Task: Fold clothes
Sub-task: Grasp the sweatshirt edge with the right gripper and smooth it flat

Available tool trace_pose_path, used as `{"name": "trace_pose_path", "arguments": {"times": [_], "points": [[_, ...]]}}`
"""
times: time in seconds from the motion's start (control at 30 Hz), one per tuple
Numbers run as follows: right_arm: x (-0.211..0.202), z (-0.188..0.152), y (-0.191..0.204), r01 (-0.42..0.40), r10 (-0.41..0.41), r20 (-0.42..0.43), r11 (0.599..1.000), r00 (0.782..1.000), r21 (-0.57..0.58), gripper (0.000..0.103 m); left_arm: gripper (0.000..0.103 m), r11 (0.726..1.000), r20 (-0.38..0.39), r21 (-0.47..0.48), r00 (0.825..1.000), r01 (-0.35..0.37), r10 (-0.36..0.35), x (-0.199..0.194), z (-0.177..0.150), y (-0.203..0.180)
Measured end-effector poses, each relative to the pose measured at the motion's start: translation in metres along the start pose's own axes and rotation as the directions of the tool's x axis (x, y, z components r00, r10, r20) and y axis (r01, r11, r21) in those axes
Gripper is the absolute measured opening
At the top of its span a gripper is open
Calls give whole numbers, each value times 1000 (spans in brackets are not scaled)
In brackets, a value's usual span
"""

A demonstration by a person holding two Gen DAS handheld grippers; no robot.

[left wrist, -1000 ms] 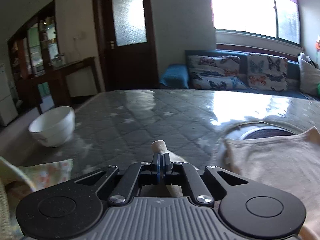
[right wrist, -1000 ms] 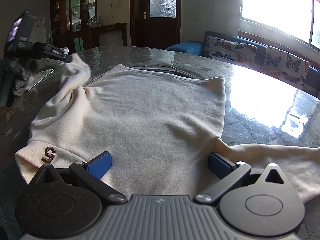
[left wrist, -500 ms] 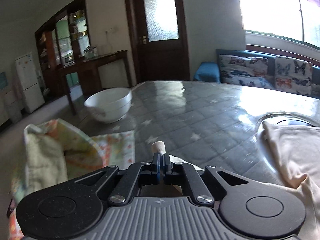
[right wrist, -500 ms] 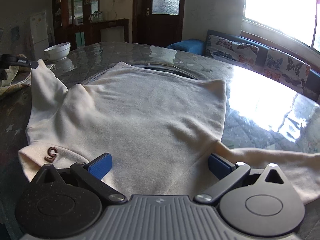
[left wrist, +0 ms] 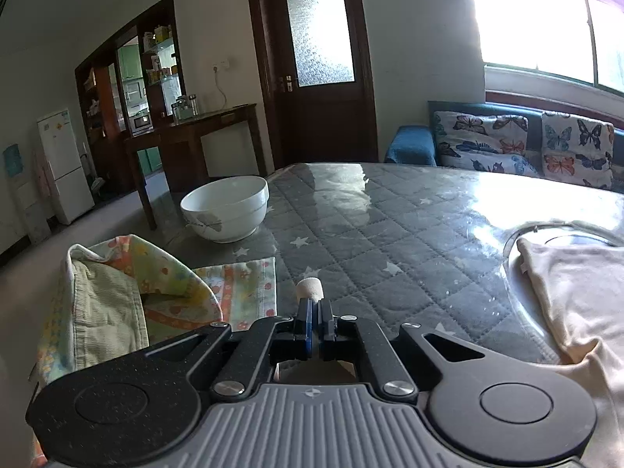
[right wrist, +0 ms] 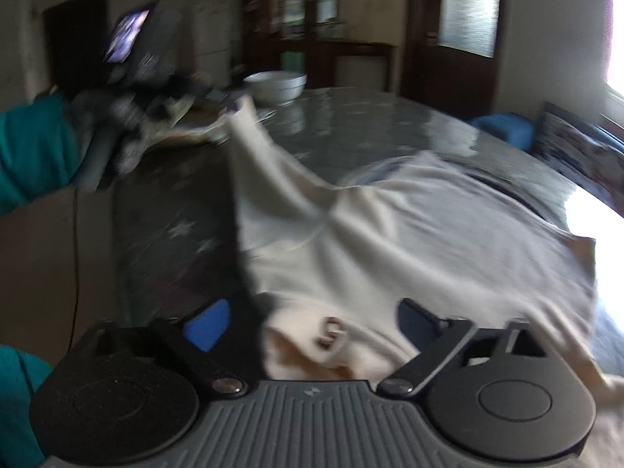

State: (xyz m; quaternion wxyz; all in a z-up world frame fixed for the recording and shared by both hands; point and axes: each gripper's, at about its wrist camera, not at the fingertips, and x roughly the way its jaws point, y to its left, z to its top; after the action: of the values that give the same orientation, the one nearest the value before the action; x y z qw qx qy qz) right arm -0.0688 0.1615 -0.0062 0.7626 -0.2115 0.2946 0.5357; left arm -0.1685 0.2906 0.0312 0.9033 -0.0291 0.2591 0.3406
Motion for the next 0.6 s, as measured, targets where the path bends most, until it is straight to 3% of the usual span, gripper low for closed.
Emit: {"name": "trace_pose_path", "arguments": {"times": [0.13,0.17,0.2,0.43,0.57,0.6], "points": [[6,0,-3,-15,15,-16,1000,1000,23,45,3,1000,37,-5,999,7,-7,-12,6,3],[2,0,-5,-37,37,-9,999,999,38,24,3,1000,47,-8,999,10,-9,-16,6,4],[-2,1,-9,-66,66,-2,996,998,54,15,3,1000,55,-9,998,17,-17,-20,6,6],[-5,-6,0,-114,114,-34,993,993,4,12,3,999,-70,-13,997,-42,41,-8,-18,14],[-8,-9,-1,-134,133,-38,991,990,-15,13,7,996,-89,-19,992,-86,84,-4,-22,16],[-8,-9,-1,-137,136,-38,990,990,-17,17,9,995,-92,-9,991,-99,98,-3,-22,15]]}}
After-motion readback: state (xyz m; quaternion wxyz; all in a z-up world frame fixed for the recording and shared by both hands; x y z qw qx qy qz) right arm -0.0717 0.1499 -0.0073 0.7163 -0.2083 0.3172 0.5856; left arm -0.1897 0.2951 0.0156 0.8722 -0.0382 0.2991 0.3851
